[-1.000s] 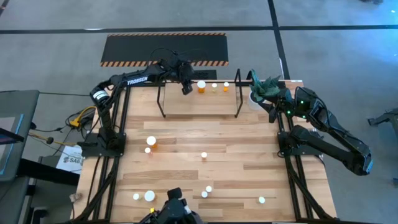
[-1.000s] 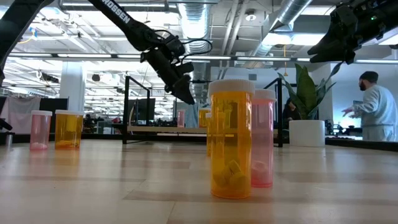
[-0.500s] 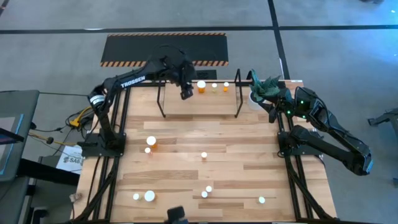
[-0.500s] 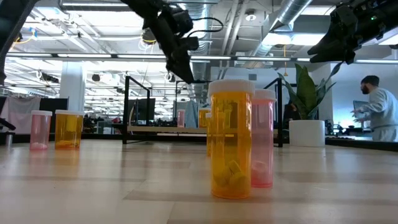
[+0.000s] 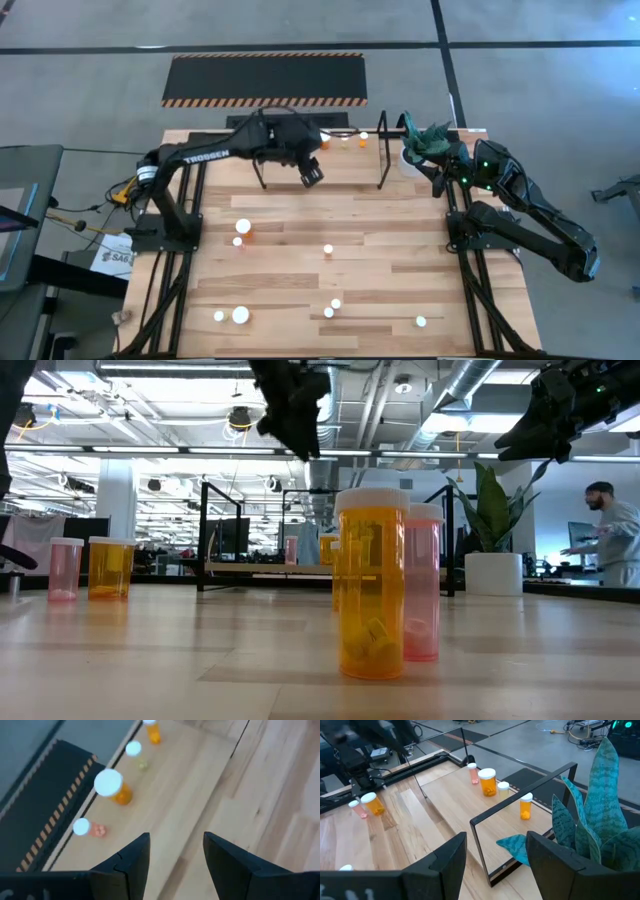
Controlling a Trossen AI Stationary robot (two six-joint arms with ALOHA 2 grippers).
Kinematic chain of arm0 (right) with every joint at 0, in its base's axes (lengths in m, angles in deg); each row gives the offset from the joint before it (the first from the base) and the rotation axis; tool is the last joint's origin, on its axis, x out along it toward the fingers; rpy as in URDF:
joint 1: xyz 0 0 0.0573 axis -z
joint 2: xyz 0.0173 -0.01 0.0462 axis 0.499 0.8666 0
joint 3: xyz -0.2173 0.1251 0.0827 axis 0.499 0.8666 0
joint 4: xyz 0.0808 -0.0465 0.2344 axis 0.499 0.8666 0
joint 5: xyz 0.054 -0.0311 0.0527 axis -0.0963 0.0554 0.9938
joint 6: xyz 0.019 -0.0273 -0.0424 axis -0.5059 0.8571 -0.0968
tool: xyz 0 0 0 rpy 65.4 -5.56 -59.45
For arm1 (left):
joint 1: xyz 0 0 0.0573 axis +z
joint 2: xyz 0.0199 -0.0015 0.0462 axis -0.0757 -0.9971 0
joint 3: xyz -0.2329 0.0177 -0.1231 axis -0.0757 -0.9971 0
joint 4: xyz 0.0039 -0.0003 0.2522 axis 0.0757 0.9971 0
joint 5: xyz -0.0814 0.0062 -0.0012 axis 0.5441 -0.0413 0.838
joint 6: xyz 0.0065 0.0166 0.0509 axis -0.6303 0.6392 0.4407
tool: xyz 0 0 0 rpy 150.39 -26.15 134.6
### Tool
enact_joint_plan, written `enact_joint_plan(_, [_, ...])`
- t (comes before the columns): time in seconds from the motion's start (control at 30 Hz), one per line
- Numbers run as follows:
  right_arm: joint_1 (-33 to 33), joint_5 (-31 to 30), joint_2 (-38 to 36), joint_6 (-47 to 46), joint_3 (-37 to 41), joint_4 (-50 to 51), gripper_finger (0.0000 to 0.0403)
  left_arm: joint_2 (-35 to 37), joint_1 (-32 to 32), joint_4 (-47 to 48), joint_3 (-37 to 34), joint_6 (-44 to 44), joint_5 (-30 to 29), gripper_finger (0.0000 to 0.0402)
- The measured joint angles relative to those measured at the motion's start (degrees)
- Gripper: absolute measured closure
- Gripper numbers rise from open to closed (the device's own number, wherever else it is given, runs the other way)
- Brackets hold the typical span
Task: Pick and place medicine bottles onto shelf by color
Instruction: Put the top pink pill bottle on the shelf aligned with the other pink pill bottle
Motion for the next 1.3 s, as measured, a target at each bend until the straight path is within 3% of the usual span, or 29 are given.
enact_joint_plan(0.1, [0.0,0.0,0.0,0.0,0.0,0.0,0.0177,0.6,-4.0,-0.2,0.0,-7.9,-2.8,0.0230])
enact_joint_plan(0.3, [0.0,0.0,0.0,0.0,0.0,0.0,0.0177,0.6,-10.9,2.4,-0.5,-20.6,-2.9,0.0230])
enact_joint_plan(0.73, [0.0,0.0,0.0,0.0,0.0,0.0,0.0177,0.5,-22.8,18.0,-0.6,-56.5,-2.4,0.0229])
enact_joint_plan(0.9, [0.0,0.0,0.0,0.0,0.0,0.0,0.0177,0.5,-26.1,25.6,-0.6,-68.4,0.4,0.0220])
enact_joint_plan(1.1, [0.0,0.0,0.0,0.0,0.0,0.0,0.0177,0.5,-30.8,35.9,-0.6,-76.7,1.6,0.0218])
enact_joint_plan(1.3, [0.0,0.0,0.0,0.0,0.0,0.0,0.0177,2.2,-33.4,36.3,-6.2,-83.4,5.4,0.0215])
